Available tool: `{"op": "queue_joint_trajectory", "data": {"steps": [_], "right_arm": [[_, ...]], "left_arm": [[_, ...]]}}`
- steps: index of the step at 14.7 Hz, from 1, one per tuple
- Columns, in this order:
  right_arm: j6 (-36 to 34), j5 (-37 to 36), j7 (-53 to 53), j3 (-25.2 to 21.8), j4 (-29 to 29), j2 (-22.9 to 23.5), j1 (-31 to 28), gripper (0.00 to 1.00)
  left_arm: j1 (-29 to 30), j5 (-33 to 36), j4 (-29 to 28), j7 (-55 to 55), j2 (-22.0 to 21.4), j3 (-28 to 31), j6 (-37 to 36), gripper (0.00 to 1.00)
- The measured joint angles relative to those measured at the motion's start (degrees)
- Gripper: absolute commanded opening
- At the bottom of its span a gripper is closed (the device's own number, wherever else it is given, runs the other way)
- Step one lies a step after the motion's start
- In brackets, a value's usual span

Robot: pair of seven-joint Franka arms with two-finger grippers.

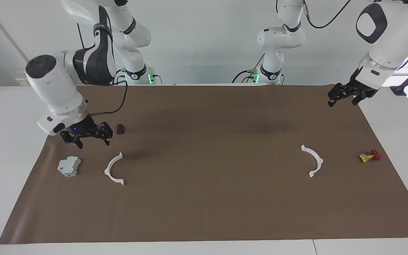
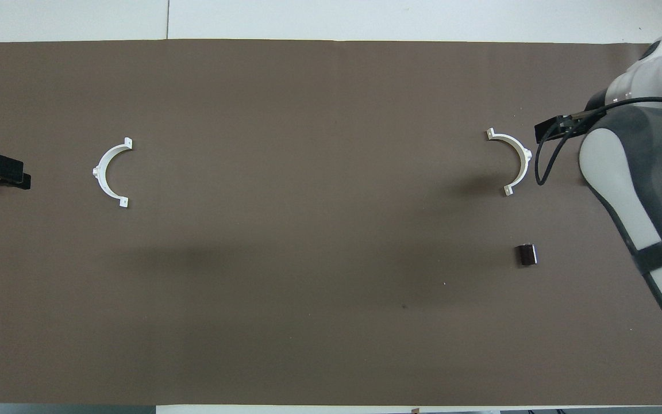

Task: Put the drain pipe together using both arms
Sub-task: 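Lower and close the right gripper on the white clamp half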

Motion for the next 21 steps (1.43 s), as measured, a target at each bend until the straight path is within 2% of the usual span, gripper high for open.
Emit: {"op": "queue_joint_trajectory", "data": {"steps": [2, 6, 7, 13, 20, 21], "right_arm": [[3.59, 0.02, -3.14, 0.16, -0.32, 4.47, 0.04, 1.0], [12.87, 0.05, -8.48, 0.48, -4.18, 8.21, 0.07, 0.77], [14.5, 0.06, -9.58, 0.48, -5.24, 8.47, 0.07, 0.73], [18.56, 0.1, -10.34, 0.36, -9.23, 8.48, -0.53, 0.62], [18.61, 0.15, -10.34, 0.27, -9.99, 8.45, -1.26, 0.56], [18.64, 0.15, -10.34, 0.27, -10.19, 8.45, -1.42, 0.45]], "left_arm": [[0.0, 0.0, 0.0, 0.0, 0.0, 0.0, 0.0, 1.0], [0.0, 0.0, 0.0, 0.0, 0.0, 0.0, 0.0, 1.0], [0.0, 0.0, 0.0, 0.0, 0.0, 0.0, 0.0, 1.0], [0.0, 0.0, 0.0, 0.0, 0.0, 0.0, 0.0, 1.0], [0.0, 0.0, 0.0, 0.0, 0.0, 0.0, 0.0, 1.0], [0.0, 0.0, 0.0, 0.0, 0.0, 0.0, 0.0, 1.0]]}}
